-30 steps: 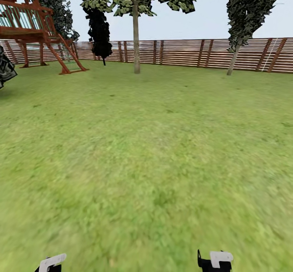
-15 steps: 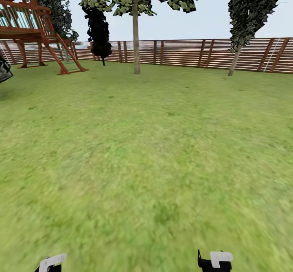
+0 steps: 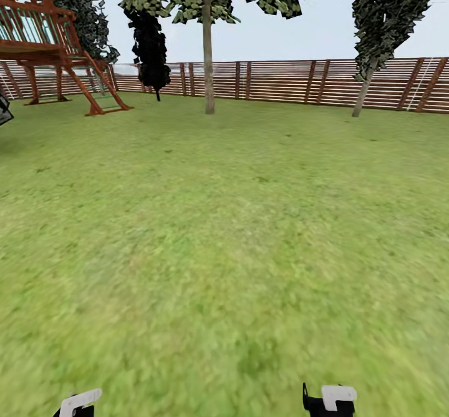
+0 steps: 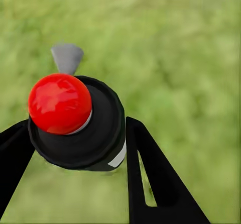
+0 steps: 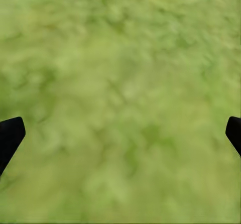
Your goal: In the garden, pick up the pesticide atomizer on the floor and spray pesticide onto both trees until each tree trunk is fully covered.
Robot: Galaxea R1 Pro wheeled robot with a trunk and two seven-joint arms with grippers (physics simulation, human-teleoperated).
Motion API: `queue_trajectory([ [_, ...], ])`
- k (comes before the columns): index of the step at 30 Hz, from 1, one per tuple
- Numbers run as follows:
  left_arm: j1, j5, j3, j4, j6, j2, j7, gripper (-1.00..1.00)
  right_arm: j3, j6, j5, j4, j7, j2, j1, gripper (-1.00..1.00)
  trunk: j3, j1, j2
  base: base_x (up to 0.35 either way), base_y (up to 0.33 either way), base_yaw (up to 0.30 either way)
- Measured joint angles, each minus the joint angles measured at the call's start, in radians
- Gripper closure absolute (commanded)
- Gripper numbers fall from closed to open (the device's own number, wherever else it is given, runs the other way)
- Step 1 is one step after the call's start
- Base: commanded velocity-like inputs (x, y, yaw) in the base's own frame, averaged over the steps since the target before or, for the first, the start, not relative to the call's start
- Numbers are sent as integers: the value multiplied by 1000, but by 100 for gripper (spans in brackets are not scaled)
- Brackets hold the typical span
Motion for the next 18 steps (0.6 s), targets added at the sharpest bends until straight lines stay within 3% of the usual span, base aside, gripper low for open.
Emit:
queue_trajectory([
  [18,0,0,0,0,0,0,0,100,0,0,0,0,0,-1,0,-100,0,0,0,338,0,0],
])
